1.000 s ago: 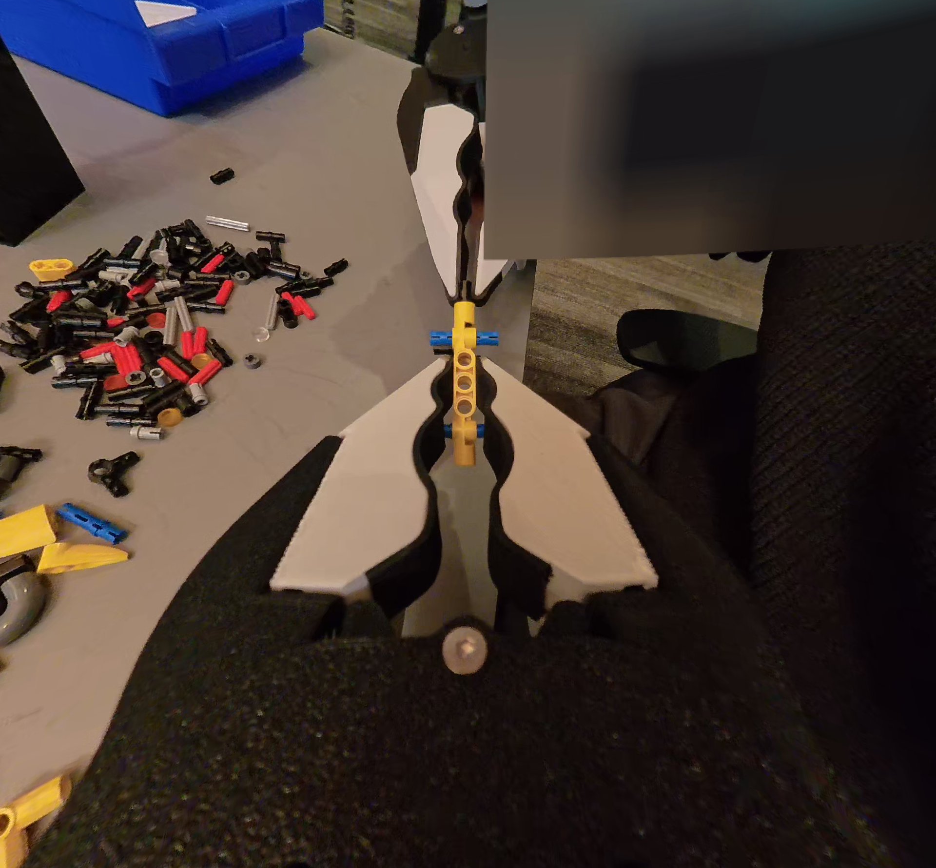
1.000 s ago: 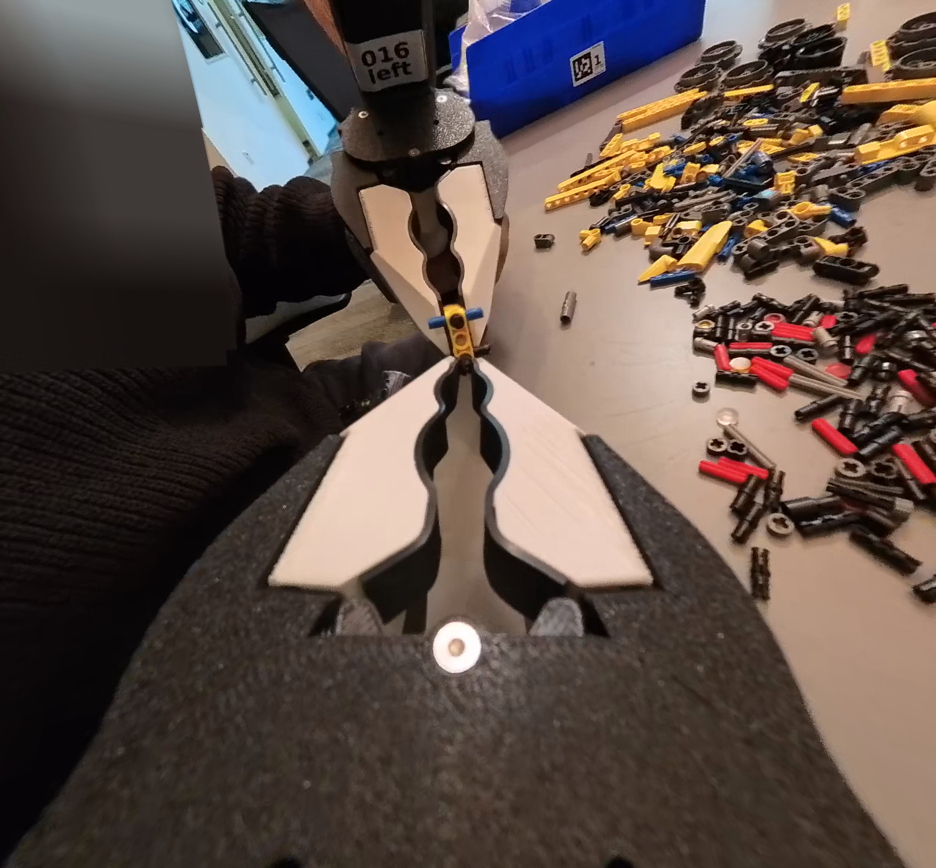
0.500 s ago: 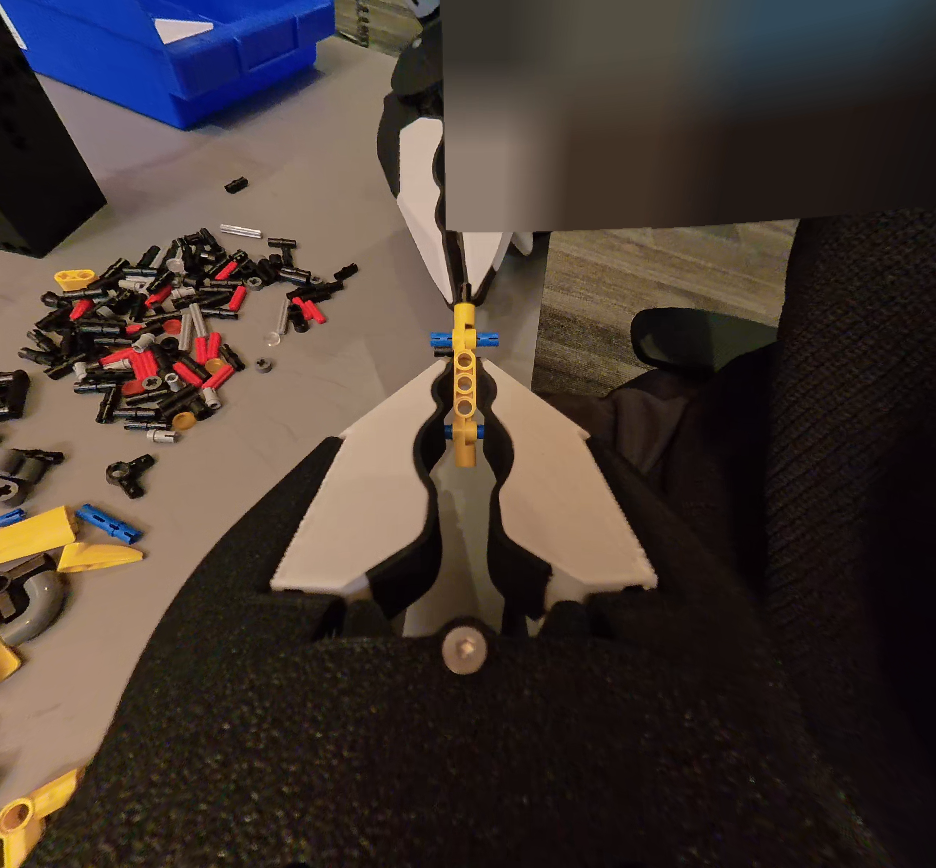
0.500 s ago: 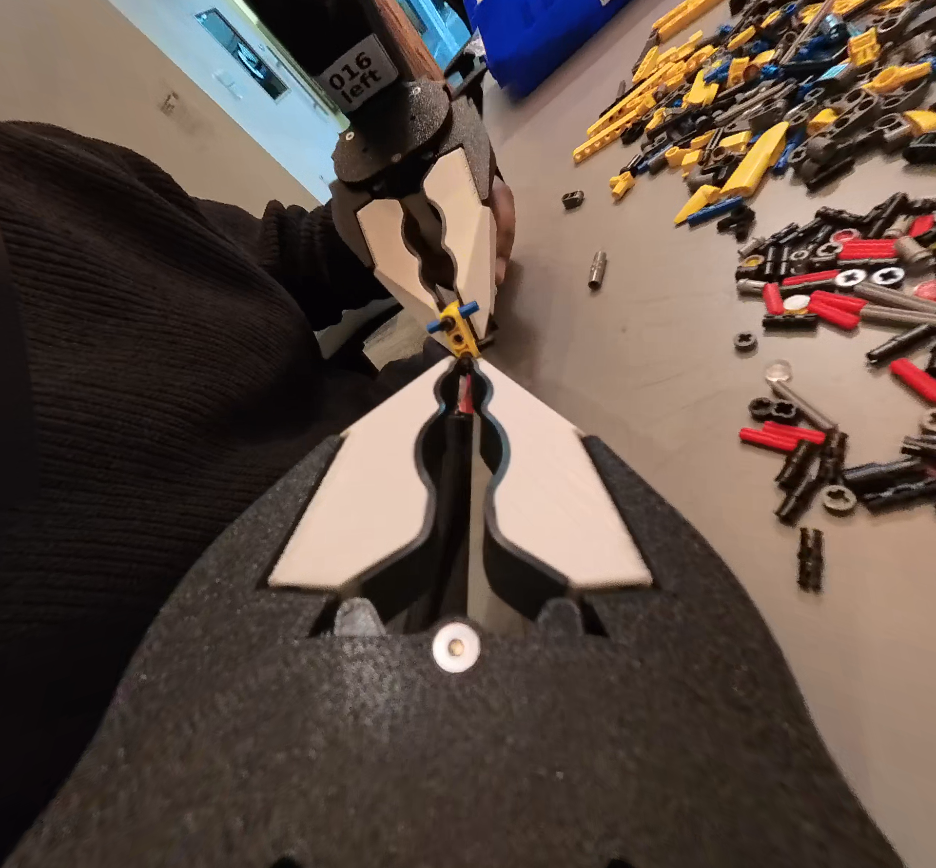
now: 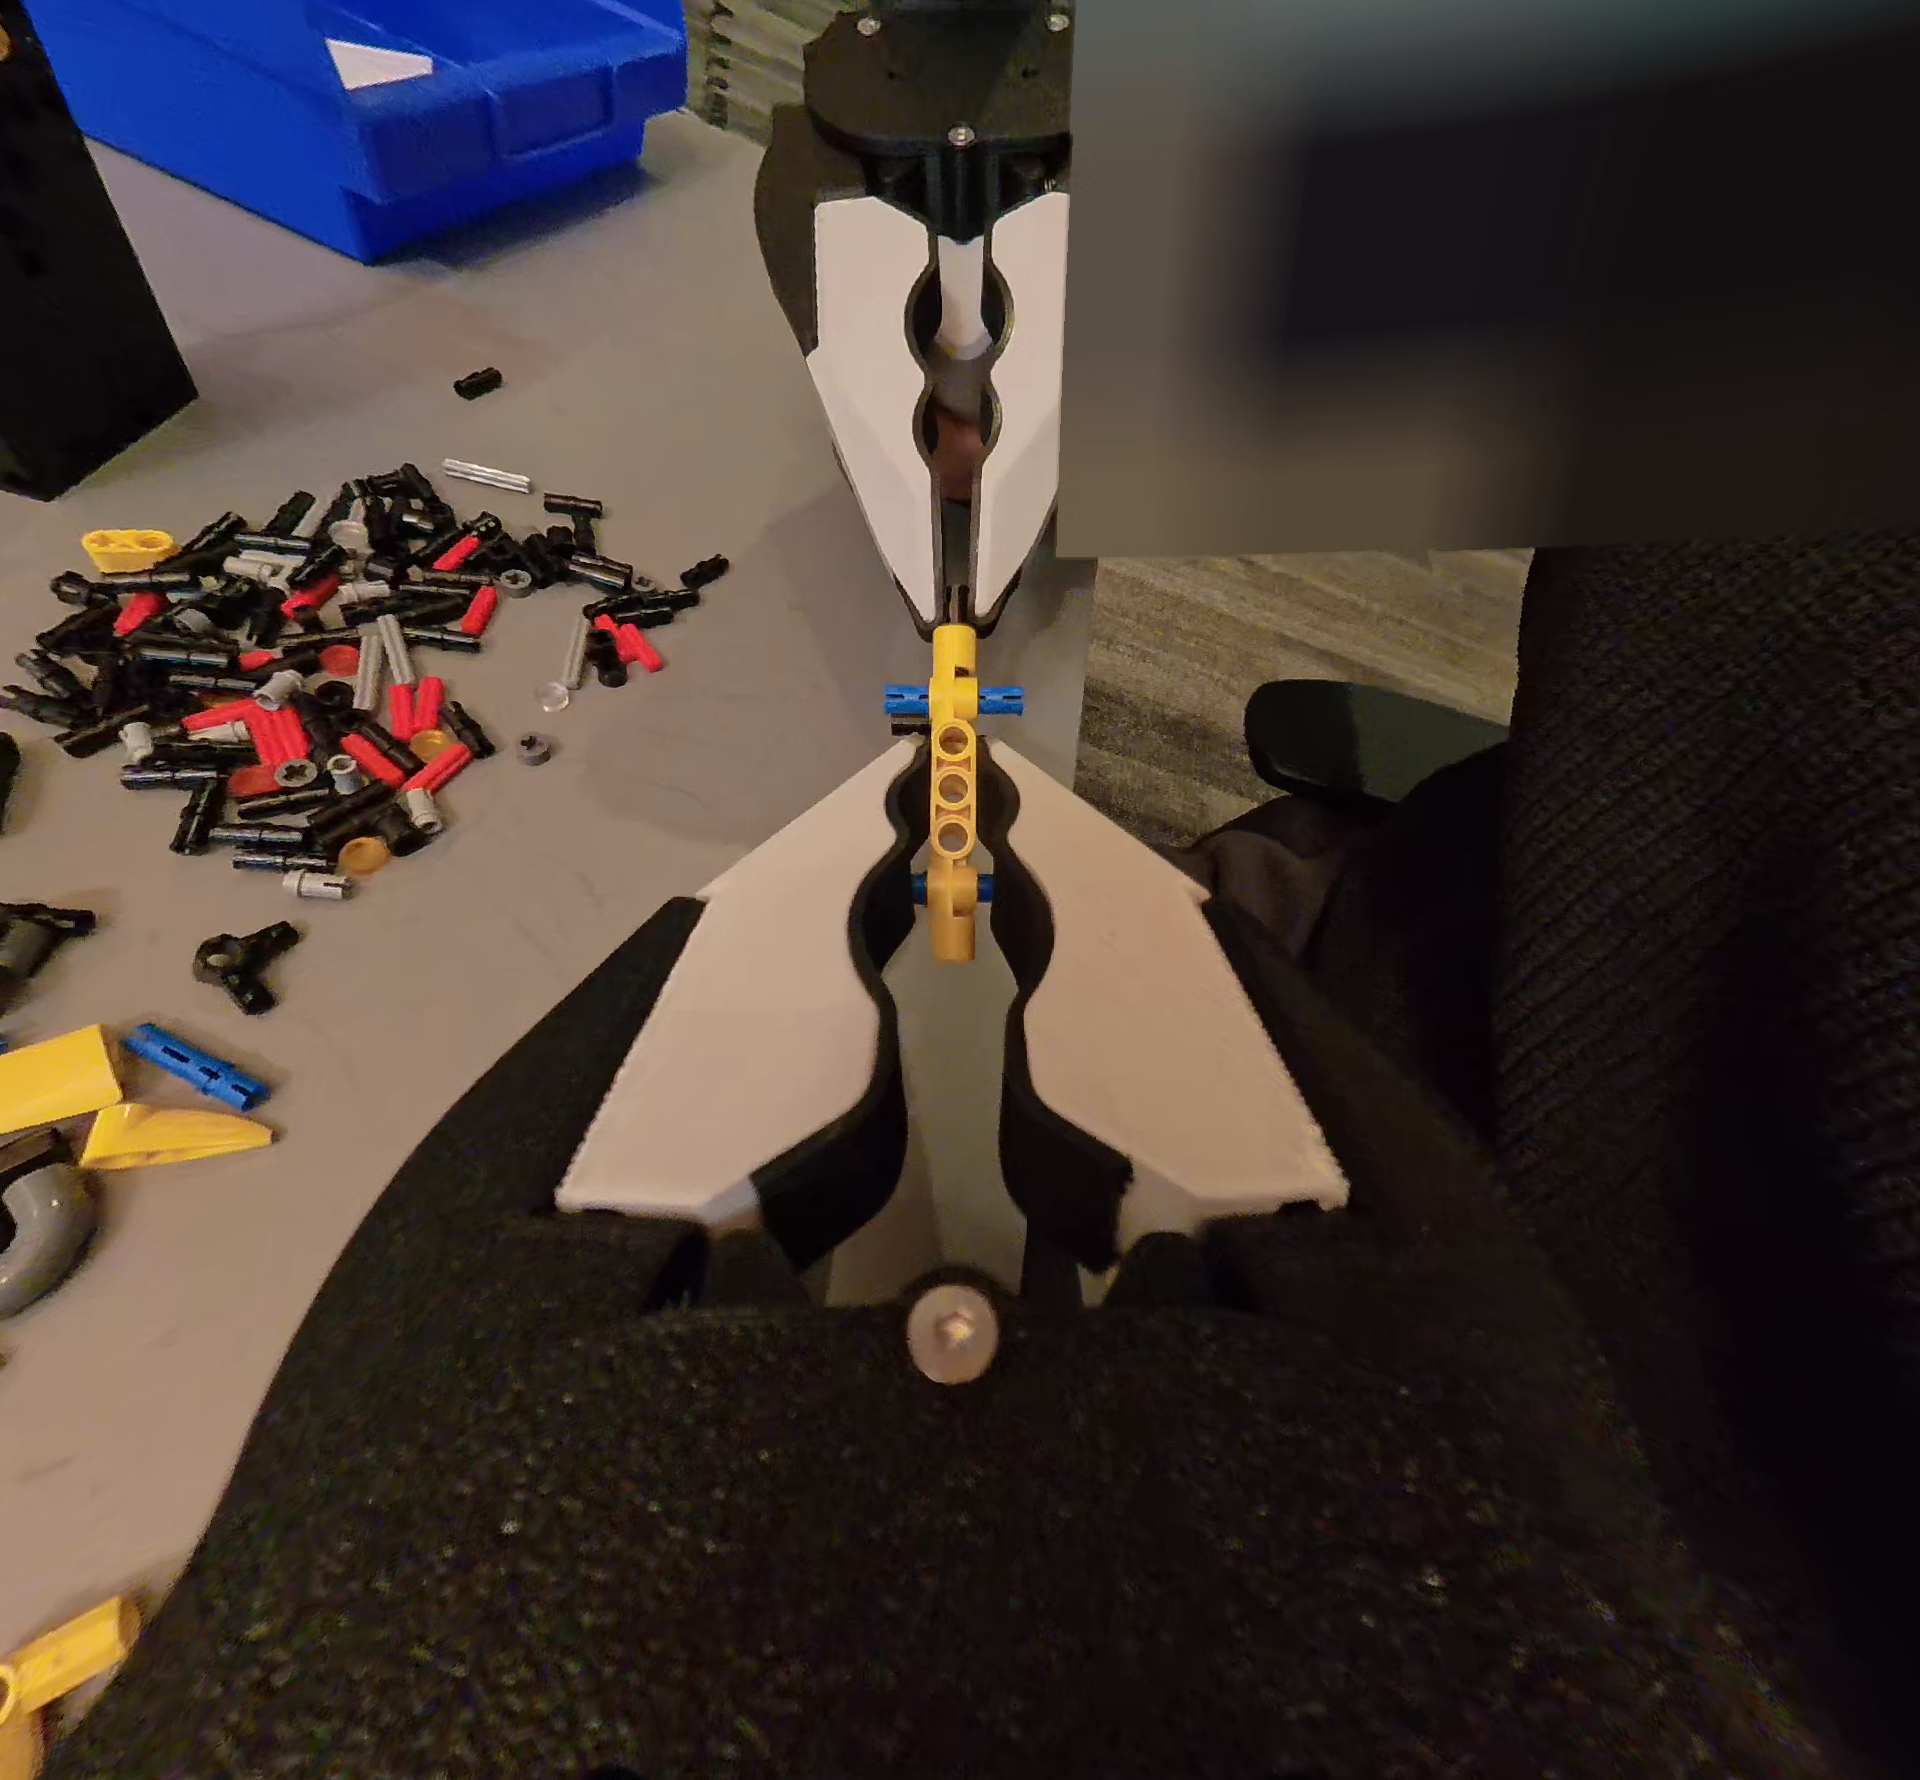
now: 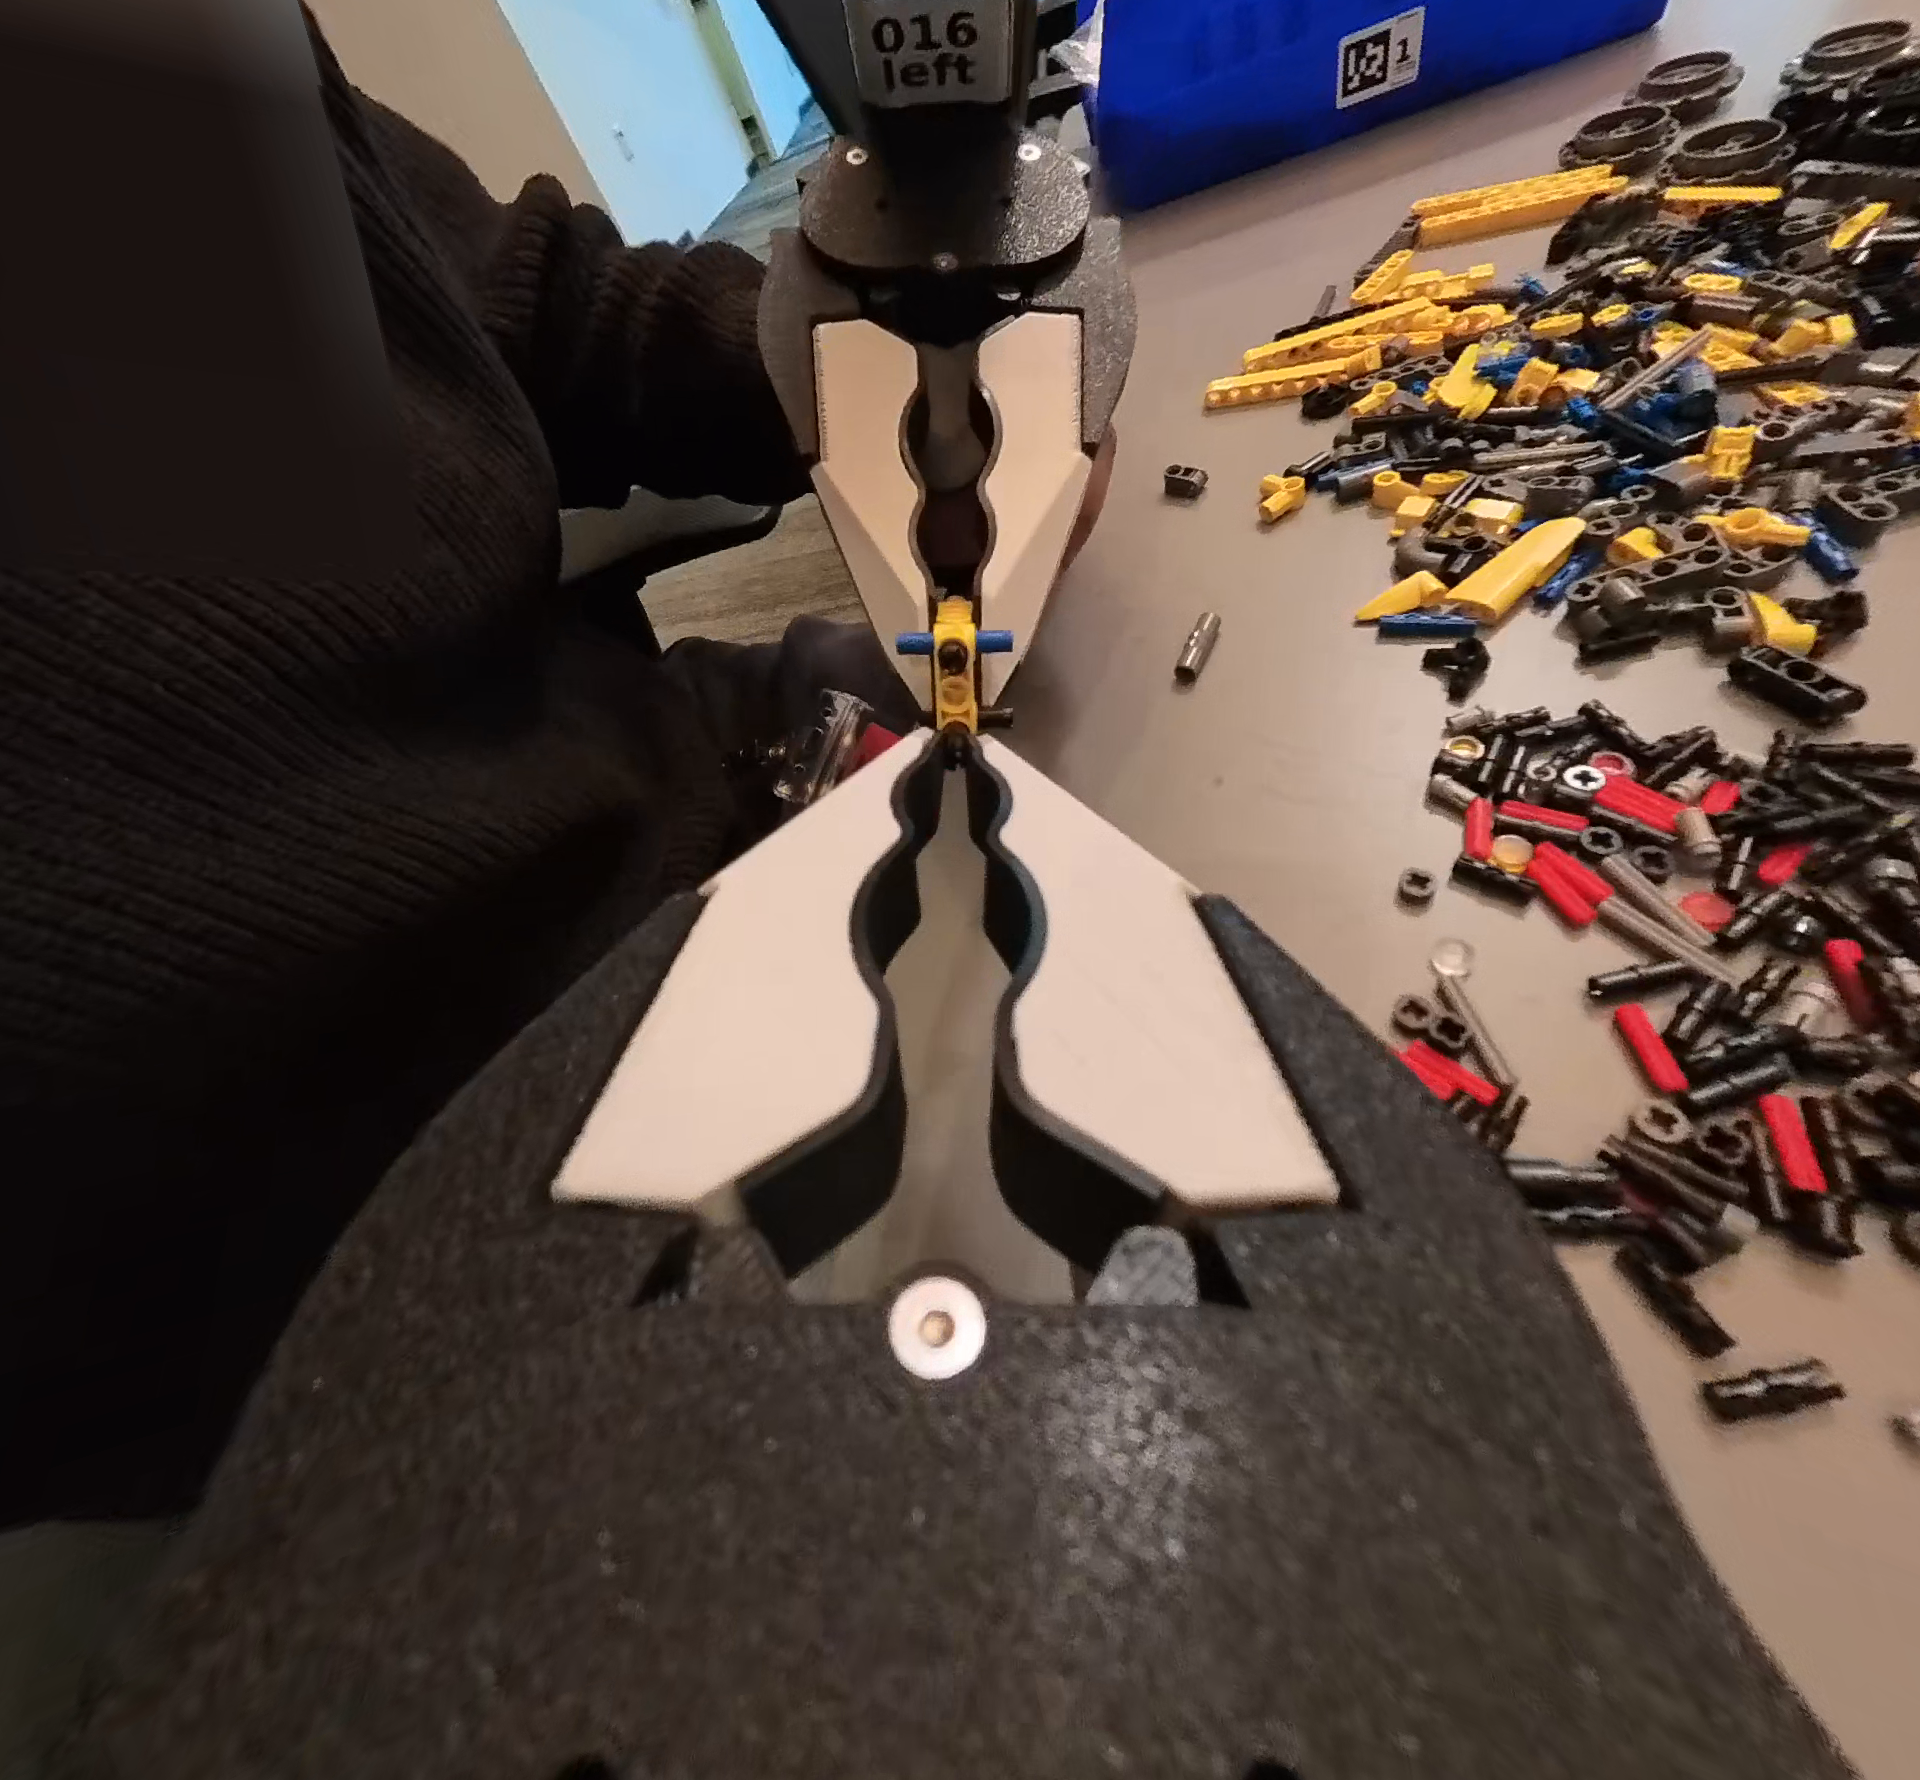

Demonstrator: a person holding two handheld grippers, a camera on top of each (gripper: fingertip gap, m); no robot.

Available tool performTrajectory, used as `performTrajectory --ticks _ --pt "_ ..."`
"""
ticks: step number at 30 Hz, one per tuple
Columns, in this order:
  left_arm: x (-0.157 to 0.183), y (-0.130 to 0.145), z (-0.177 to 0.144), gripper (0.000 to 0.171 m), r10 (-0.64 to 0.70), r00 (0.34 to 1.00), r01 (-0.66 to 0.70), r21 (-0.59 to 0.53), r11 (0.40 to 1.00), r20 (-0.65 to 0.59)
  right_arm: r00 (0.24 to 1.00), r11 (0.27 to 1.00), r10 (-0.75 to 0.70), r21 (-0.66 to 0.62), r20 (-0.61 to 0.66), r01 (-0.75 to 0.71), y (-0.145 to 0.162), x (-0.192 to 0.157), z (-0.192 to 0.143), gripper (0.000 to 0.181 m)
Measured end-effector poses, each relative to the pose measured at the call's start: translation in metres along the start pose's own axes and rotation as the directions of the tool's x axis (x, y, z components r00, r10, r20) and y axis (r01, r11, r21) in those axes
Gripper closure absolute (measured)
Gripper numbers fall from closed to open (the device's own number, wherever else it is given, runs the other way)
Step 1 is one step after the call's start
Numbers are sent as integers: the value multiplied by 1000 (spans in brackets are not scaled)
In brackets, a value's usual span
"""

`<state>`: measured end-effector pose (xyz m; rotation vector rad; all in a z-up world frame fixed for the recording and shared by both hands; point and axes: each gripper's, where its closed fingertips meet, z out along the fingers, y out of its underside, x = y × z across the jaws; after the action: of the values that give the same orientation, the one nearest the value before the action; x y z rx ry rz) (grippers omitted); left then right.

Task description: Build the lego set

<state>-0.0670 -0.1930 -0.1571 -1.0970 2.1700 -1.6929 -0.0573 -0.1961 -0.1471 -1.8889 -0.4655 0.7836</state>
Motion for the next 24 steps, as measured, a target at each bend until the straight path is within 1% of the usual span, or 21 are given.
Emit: performTrajectory --ticks 5,8,11,13,15,17,20,24 --pt "-2 1 1 167 30 999 -30 -8 1000 40 997 997 72 -16 -1 -72 1 2 0 178" --pt "-4 1 1 167 49 996 -49 -7 999 69 983 983 184 2 -2 -184 1 3 0 178" --pt "-6 2 2 167 76 992 -74 -24 997 100 948 948 318 14 1 -318 3 6 0 179" --pt "-7 4 4 167 101 988 -97 -43 994 114 932 932 363 2 -13 -363 6 7 0 178" --pt "-6 3 3 167 89 991 -86 -36 996 102 921 921 388 0 -16 -388 6 7 0 177" --pt "-6 3 3 167 77 993 -74 -29 997 90 922 922 386 2 -10 -386 5 6 0 177" --pt "-5 2 2 167 61 996 -59 -23 998 70 940 940 341 5 15 -341 4 5 0 177" --pt "-5 2 2 167 35 998 -34 -22 999 43 978 978 209 2 21 -209 4 5 0 178"
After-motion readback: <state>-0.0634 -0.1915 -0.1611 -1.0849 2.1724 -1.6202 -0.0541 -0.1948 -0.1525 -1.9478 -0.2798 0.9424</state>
